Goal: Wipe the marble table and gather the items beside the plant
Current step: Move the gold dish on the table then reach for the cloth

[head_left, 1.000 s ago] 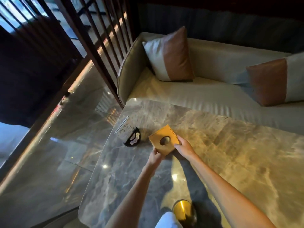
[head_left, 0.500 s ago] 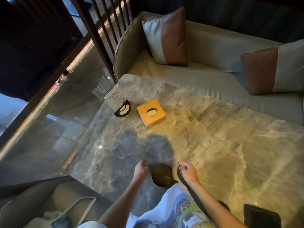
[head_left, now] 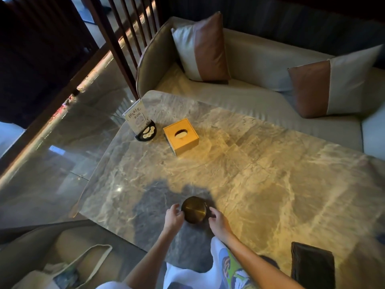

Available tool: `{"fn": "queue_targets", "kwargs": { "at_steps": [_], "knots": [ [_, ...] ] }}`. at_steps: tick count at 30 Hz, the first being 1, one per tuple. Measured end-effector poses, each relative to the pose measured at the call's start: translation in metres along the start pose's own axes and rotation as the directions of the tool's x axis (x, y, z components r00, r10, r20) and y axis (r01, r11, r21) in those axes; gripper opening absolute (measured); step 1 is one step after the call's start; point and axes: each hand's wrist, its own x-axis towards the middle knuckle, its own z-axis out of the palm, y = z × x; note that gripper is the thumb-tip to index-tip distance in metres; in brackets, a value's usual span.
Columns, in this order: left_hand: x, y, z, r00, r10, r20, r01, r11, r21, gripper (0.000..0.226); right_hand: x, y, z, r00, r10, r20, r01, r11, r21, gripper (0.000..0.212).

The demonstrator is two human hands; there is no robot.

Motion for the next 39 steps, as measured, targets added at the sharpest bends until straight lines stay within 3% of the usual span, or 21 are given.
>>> {"fn": "queue_targets", "kwargs": {
  "at_steps": [6,9,12,18,21,32,36,39],
  "knots": [
    [-0.008,0.005,-0.001,0.996,0.002,0.091,0.014,0.985,-0.173,0.061,-0.008,-0.011,-0.002,0.999,-0.028,0.022,0.027,0.998,0.057,0.049],
    [-0.006,0.006,-0.006,0.99,-0.002,0.139,0.038,0.966,-0.254,0.066,0.0,-0.016,0.007,0.999,-0.034,0.021,0.032,0.995,0.095,0.037],
    [0.002,0.012,-0.02,0.982,0.028,0.185,0.021,0.966,-0.256,0.041,0.013,-0.027,0.021,0.999,-0.033,0.031,0.03,0.994,0.109,0.04],
    [0.034,0.036,-0.079,0.986,0.113,0.12,-0.085,0.973,-0.215,0.036,0.026,-0.101,0.048,0.999,-0.046,0.002,0.045,0.992,0.114,0.042],
    [0.053,0.051,-0.119,0.986,0.131,0.107,-0.108,0.974,-0.199,0.045,0.041,-0.138,0.068,0.998,-0.057,0.016,0.055,0.993,0.101,0.038],
    [0.123,0.066,-0.227,0.998,0.048,0.036,-0.039,0.976,-0.212,0.034,0.098,-0.242,0.138,0.993,-0.082,0.087,0.08,0.996,0.026,0.053],
    [0.131,0.064,-0.239,0.999,0.027,0.028,-0.02,0.972,-0.236,0.05,0.106,-0.254,0.151,0.993,-0.048,0.107,0.049,0.999,-0.008,0.057],
    [0.136,0.06,-0.241,1.0,0.013,0.02,-0.008,0.971,-0.238,0.049,0.108,-0.255,0.156,0.994,-0.02,0.111,0.023,0.999,-0.026,0.063]
  ]
}}
